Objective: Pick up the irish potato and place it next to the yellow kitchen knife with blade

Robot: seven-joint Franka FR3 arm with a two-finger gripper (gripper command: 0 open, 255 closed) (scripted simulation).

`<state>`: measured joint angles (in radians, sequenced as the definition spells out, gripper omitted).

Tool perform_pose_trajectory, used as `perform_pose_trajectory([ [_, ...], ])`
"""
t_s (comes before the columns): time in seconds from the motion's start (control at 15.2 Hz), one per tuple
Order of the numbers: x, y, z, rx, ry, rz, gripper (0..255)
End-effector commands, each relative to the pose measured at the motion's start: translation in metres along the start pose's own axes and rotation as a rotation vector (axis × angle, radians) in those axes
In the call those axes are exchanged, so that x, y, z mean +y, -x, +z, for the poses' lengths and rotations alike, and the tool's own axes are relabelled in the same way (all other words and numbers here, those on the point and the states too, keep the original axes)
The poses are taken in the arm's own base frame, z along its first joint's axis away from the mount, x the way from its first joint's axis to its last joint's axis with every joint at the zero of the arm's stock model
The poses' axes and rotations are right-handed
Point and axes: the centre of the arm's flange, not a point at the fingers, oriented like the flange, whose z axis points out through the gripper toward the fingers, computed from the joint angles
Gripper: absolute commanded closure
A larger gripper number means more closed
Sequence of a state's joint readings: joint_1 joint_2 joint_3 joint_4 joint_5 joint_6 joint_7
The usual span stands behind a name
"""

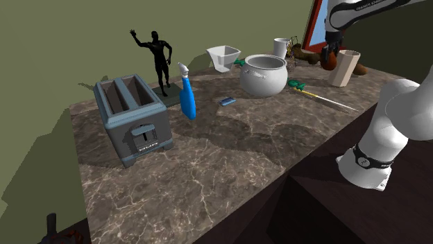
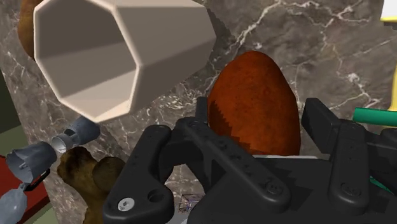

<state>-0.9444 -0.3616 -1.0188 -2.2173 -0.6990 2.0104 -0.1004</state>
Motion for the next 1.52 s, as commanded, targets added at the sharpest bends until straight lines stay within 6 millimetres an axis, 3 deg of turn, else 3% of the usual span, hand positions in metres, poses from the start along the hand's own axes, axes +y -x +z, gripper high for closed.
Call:
perform_pose_trajectory([
  [0.0, -0.003, 0.000, 0.010, 0.001, 0.000, 0.000, 255],
  [1.32, -0.038, -0.005, 0.112, 0.001, 0.000, 0.000, 255],
  [1.45, -0.038, -0.005, 0.112, 0.001, 0.000, 0.000, 255],
])
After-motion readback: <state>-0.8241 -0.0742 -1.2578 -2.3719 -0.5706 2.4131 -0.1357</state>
